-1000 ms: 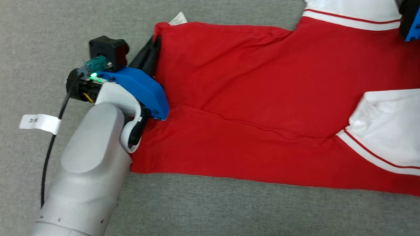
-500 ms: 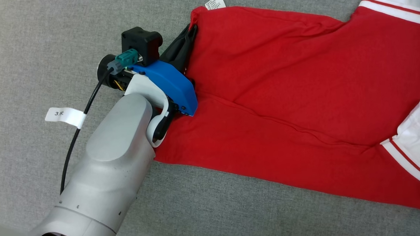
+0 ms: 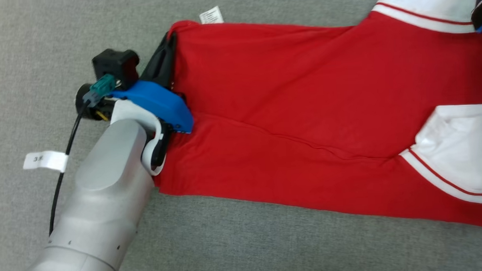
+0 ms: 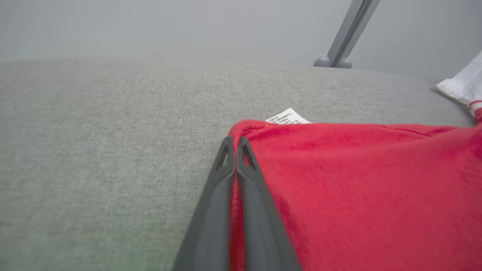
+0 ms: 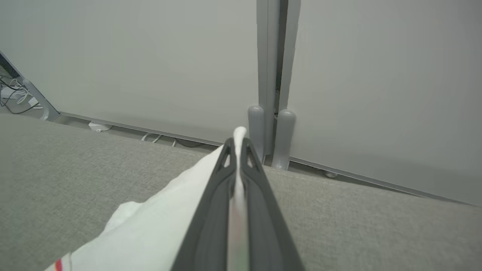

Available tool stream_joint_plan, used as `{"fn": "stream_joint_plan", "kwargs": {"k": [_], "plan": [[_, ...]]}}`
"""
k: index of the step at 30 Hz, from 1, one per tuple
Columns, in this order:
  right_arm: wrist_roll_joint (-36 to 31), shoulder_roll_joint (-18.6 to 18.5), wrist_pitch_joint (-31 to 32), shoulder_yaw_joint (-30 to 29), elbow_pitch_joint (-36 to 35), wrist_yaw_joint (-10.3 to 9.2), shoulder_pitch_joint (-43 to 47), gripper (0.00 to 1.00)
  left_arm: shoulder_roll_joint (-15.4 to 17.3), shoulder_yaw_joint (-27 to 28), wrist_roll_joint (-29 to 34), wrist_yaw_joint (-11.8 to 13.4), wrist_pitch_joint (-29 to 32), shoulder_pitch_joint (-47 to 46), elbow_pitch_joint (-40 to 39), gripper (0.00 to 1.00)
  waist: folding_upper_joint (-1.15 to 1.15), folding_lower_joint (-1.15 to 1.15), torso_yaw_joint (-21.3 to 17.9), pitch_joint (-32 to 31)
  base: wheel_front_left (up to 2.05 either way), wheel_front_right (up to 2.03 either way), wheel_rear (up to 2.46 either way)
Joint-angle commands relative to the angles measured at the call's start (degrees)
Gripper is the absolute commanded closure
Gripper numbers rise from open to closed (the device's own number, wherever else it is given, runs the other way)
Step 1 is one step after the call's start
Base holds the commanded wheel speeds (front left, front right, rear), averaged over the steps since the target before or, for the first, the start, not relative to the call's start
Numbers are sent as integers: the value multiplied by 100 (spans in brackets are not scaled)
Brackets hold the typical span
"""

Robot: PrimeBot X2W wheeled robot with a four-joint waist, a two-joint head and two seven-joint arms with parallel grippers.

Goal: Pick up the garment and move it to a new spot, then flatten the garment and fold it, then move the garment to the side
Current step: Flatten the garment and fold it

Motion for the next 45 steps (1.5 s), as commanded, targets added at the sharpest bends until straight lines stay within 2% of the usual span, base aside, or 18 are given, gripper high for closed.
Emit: {"fn": "stream_joint_plan", "kwargs": {"k": [1,7,13,20,25,31,32,33,34,35,36,40,45], "plan": [[104,-2,-94,10,-79,-2,145,100,69,54,-5,39,-24,70,12,100,0,0,-189,-186,0,0,0],[862,-76,-734,125,-1008,-2,1067,100,367,600,196,223,-49,547,-406,100,0,0,-674,-572,0,0,0],[1504,-56,-912,27,-2171,-1,2195,100,545,1046,513,306,-53,1140,-736,100,0,0,-1070,-998,0,0,0],[1778,216,-939,-328,-3150,-1,3761,100,673,1513,780,359,-54,1924,-917,100,0,0,-1391,-1505,0,0,0],[1898,548,-942,-655,-3393,-1,4802,100,628,1784,950,313,-54,2434,-956,100,0,0,-1512,-1827,0,0,0],[1856,818,-934,-676,-3241,-1,5391,100,462,2019,1107,290,-54,3077,-984,100,0,0,-1572,-2085,0,0,0],[1851,867,-926,-690,-3180,-1,5428,100,411,2053,1138,301,-54,3175,-1003,97,0,0,-1564,-2117,0,0,0],[1789,877,-913,-706,-3077,-1,5448,100,372,2093,1162,305,-54,3275,-1009,79,0,0,-1552,-2149,0,0,0],[1732,887,-904,-727,-2973,-1,5457,97,334,2125,1189,309,-54,3365,-1003,49,0,0,-1536,-2182,0,0,0],[1643,912,-906,-744,-2877,-1,5447,18,299,2164,1225,315,-54,3441,-1002,5,0,0,-1522,-2212,0,0,0],[1491,920,-913,-775,-2804,-1,5404,0,280,2214,1273,343,-55,3486,-1040,0,0,0,-1510,-2233,0,0,0],[676,1001,-936,-1020,-2556,-1,5222,0,138,2505,1568,580,-54,3724,-1445,0,0,0,-1461,-2347,0,0,0],[-900,1312,-941,-1581,-2786,-1,5245,0,4,2798,2144,764,-54,4061,-2291,0,0,0,-1439,-2483,0,0,0]]}}
